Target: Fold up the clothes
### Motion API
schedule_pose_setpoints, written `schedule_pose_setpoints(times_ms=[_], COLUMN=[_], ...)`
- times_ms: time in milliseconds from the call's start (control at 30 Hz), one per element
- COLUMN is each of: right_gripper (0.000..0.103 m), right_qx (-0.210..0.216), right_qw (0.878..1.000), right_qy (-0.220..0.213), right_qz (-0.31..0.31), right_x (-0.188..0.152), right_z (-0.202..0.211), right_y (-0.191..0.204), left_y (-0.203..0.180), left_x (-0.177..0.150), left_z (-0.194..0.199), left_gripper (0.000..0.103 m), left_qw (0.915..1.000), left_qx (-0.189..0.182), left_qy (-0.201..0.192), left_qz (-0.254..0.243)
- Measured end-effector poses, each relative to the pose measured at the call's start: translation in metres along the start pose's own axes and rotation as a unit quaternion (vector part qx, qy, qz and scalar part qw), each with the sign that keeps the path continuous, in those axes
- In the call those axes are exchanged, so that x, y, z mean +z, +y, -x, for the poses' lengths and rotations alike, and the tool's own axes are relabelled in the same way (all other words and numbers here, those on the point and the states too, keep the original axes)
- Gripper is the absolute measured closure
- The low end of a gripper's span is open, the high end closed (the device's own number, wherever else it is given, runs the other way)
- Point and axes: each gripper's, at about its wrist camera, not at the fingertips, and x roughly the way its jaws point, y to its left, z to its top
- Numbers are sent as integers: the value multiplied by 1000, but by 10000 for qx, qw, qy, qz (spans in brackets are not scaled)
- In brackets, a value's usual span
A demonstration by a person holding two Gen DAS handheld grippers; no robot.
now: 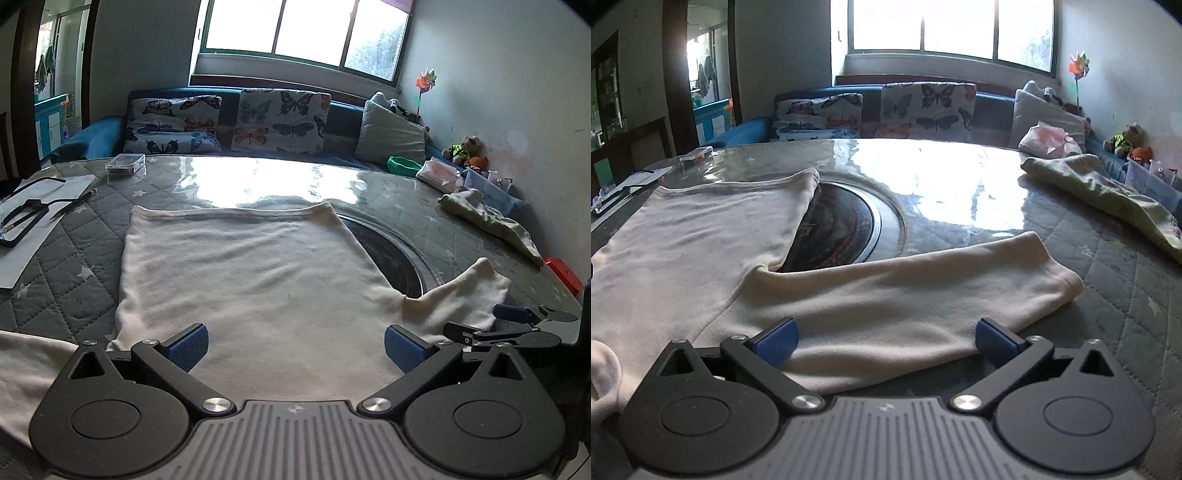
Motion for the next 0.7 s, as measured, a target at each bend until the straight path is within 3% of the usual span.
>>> schedule_pose_setpoints(times_ms=[700], right_gripper=[0], right_qx=[-151], right_qw=[9999], right_qy=[-18], right_qz=[22], right_x=[1], right_z=[5], right_y=[4], left_y=[-3], left_x=[1], left_z=[16], left_gripper=[0], left_qw=[9997], left_qx=[126], left_qy=[-205], left_qz=[10])
